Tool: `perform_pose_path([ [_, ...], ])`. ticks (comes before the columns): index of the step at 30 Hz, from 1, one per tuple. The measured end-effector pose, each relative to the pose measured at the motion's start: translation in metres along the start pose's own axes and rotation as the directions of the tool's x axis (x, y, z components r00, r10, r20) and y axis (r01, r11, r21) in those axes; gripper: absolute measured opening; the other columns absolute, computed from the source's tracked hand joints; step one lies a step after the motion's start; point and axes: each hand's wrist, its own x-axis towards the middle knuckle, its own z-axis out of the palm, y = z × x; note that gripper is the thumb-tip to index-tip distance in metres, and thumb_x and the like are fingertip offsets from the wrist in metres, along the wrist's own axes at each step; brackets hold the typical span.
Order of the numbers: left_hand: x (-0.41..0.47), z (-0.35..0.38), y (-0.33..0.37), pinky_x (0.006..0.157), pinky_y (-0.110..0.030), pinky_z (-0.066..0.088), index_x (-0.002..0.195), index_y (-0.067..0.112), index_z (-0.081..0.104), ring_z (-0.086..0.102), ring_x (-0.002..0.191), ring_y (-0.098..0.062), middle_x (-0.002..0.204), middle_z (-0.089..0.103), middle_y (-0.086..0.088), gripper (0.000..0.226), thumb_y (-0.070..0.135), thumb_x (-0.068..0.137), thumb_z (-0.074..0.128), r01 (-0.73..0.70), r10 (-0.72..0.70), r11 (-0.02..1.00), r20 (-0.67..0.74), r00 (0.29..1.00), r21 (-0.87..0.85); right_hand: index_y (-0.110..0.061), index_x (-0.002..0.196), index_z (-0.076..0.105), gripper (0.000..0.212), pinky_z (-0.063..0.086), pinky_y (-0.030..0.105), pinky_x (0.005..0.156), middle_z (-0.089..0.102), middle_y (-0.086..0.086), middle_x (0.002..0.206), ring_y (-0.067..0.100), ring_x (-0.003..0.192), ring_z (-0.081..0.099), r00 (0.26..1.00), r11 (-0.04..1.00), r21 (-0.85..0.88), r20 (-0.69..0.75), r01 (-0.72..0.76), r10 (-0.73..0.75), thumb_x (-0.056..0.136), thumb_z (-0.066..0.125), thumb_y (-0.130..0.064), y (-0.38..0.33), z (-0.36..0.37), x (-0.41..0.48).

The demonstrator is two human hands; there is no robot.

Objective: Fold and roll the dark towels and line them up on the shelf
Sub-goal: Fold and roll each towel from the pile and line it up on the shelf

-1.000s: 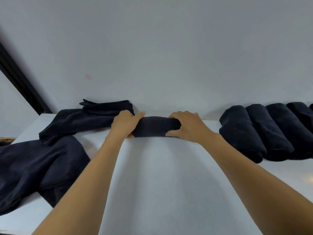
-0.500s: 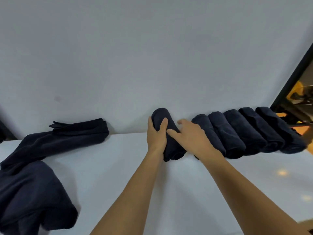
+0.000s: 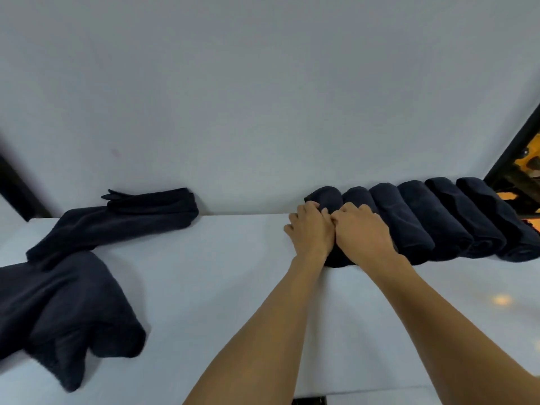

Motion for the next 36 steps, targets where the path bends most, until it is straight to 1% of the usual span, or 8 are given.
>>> perform_pose_path([
  [6, -0.016, -0.06, -0.025, 0.094, -0.046, 0.041, 0.117, 0.015, 0.059, 0.056, 0.11, -0.031, 0.115, 0.066, -0.007, 0.028, 0.024, 0.1, 0.039, -0.17, 0.151, 0.985, 0.306, 0.94, 0.037, -0.021, 0.12, 0.055, 0.03, 0.034, 0.041, 0.088, 0.05, 0.004, 0.125, 0.026, 0.116, 0.046, 0.993, 0.987, -0.141, 0.081, -0.075, 0.087, 0.09, 0.054, -0.022, -0.043, -0.024, -0.005],
  [11, -0.047, -0.158, -0.085, 0.095, -0.044, 0.045, 0.118, 0.014, 0.067, 0.059, 0.113, -0.026, 0.12, 0.068, -0.004, 0.029, 0.013, 0.095, 0.051, -0.192, 0.186, 0.976, 0.059, 0.981, 0.107, -0.024, 0.134, 0.046, 0.044, 0.038, 0.037, 0.082, 0.052, 0.002, 0.129, 0.024, 0.109, 0.055, 0.967, 0.894, 0.37, -0.12, 0.253, -0.224, 0.092, 0.049, -0.011, -0.133, -0.043, -0.031],
  [15, -0.093, -0.248, -0.152, 0.082, -0.039, 0.049, 0.097, 0.02, 0.073, 0.061, 0.093, -0.02, 0.097, 0.068, 0.003, 0.017, 0.032, 0.092, 0.061, 0.017, 0.077, 0.933, -0.243, 0.967, 0.36, -0.031, 0.141, 0.038, 0.056, 0.05, 0.038, 0.089, 0.056, -0.003, 0.127, 0.022, 0.109, 0.059, 0.837, 0.581, 0.785, 0.157, 0.217, -0.524, 0.091, 0.061, -0.037, -0.212, -0.053, -0.056],
  [18, -0.139, -0.289, -0.191, 0.073, -0.038, 0.052, 0.092, 0.027, 0.065, 0.06, 0.081, -0.016, 0.087, 0.063, 0.006, 0.03, 0.053, 0.079, 0.07, 0.196, -0.113, 0.916, -0.245, 0.963, 0.35, -0.025, 0.142, 0.031, 0.078, 0.051, 0.043, 0.088, 0.053, 0.001, 0.125, 0.025, 0.108, 0.057, 0.701, 0.603, 0.732, 0.247, 0.318, -0.669, 0.078, 0.072, -0.047, -0.261, -0.049, -0.078],
  [23, -0.174, -0.289, -0.213, 0.077, -0.04, 0.049, 0.11, 0.02, 0.059, 0.056, 0.096, -0.026, 0.104, 0.053, -0.002, 0.027, 0.034, 0.088, 0.066, 0.266, -0.159, 0.815, -0.243, 0.957, 0.515, -0.019, 0.127, 0.053, 0.035, 0.05, 0.038, 0.087, 0.065, 0.007, 0.118, 0.028, 0.105, 0.061, 0.776, 0.589, 0.699, 0.078, 0.406, -0.626, 0.093, 0.06, -0.021, -0.291, -0.04, -0.091],
  [27, -0.166, -0.309, -0.186, 0.066, -0.037, 0.045, 0.088, 0.016, 0.057, 0.055, 0.082, -0.025, 0.085, 0.057, -0.002, 0.011, 0.026, 0.091, 0.055, 0.189, 0.011, 0.859, -0.387, 0.922, 0.475, -0.019, 0.109, 0.068, 0.018, 0.055, 0.037, 0.085, 0.069, -0.004, 0.102, 0.015, 0.092, 0.064, 0.803, 0.325, 0.878, -0.104, 0.351, -0.586, 0.095, 0.058, -0.024, -0.273, -0.084, -0.075],
  [32, -0.145, -0.347, -0.108, 0.064, -0.034, 0.043, 0.097, 0.016, 0.05, 0.056, 0.069, -0.021, 0.074, 0.06, -0.003, 0.008, 0.022, 0.099, 0.046, -0.075, 0.153, 0.985, -0.603, 0.783, 0.152, -0.022, 0.091, 0.068, 0.01, 0.057, 0.026, 0.062, 0.069, -0.004, 0.085, 0.009, 0.074, 0.067, 0.911, -0.076, 0.968, -0.25, 0.238, -0.328, 0.094, 0.059, -0.023, -0.233, -0.172, -0.05],
  [36, -0.133, -0.369, -0.044, 0.055, -0.025, 0.04, 0.094, 0.016, 0.054, 0.046, 0.055, -0.01, 0.065, 0.056, -0.001, 0.016, 0.031, 0.098, 0.054, -0.262, 0.307, 0.951, -0.62, 0.722, 0.165, -0.02, 0.102, 0.067, 0.016, 0.057, 0.024, 0.061, 0.068, -0.001, 0.097, 0.011, 0.081, 0.067, 0.918, -0.032, 0.929, -0.369, 0.369, -0.144, 0.097, 0.053, -0.017, -0.187, -0.222, -0.029],
])
